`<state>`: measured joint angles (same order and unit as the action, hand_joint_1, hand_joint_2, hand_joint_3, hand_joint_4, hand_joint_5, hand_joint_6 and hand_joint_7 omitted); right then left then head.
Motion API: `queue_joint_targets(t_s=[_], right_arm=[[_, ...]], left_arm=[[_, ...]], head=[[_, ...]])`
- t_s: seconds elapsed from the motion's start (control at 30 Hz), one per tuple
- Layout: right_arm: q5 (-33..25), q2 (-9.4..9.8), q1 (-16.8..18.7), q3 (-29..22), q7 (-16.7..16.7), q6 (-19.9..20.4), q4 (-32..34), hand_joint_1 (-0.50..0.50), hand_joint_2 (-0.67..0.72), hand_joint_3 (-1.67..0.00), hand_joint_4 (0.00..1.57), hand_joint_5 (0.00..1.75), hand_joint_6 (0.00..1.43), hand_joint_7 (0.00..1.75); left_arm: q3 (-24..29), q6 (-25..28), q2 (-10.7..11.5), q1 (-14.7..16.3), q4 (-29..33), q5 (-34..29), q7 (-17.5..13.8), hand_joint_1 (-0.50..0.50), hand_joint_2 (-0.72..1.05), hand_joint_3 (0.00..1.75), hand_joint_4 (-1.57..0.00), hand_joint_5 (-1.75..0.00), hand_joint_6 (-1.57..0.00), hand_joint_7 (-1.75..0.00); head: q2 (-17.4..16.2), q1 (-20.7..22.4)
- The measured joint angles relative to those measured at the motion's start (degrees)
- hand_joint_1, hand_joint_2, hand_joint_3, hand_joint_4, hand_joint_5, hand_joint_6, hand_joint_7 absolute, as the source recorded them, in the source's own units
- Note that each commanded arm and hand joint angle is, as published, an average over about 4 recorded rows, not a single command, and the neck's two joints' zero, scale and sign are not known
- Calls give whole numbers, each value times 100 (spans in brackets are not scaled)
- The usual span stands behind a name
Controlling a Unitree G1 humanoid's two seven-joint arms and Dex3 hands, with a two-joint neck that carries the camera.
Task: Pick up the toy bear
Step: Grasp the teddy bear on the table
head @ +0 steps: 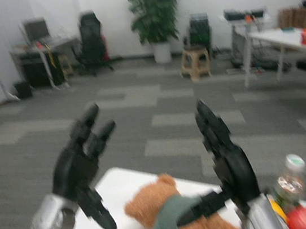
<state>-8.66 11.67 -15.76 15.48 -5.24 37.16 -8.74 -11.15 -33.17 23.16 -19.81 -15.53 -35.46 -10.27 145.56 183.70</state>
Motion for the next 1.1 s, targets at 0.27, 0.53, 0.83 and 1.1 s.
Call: queue_joint_targets(t_s=[0.27, 0.53, 0.83, 1.1], right_arm=[[0, 35, 0, -37, 4, -13, -29, -46, -8, 0, 0, 0, 0, 0], [-5, 106, 5, -88, 76, -176, -61, -46, -11, 0, 0, 0, 0, 0], [-35, 283, 22, 160, 267, -469, 137, -43, -38, -8, 0, 0, 0, 0], [-58, 366, -124, 839, 445, -633, 372, -42, -41, -8, 0, 0, 0, 0]], left_arm=[[-1, -9, 0, 8, -61, -18, -60, -48, -64, 9, 0, -41, 0, -14], [-137, -32, 26, 36, -440, -548, -191, -48, -64, 9, 0, -38, 0, -14], [-215, -34, 71, 52, -708, -680, -226, -48, -64, 9, 0, -38, 0, -14], [-249, -34, 80, 51, -731, -680, -243, -48, -64, 9, 0, -41, 0, -14]], head=[[-1078, -152], [-1539, -263], [-1617, -375], [-1546, -386]])
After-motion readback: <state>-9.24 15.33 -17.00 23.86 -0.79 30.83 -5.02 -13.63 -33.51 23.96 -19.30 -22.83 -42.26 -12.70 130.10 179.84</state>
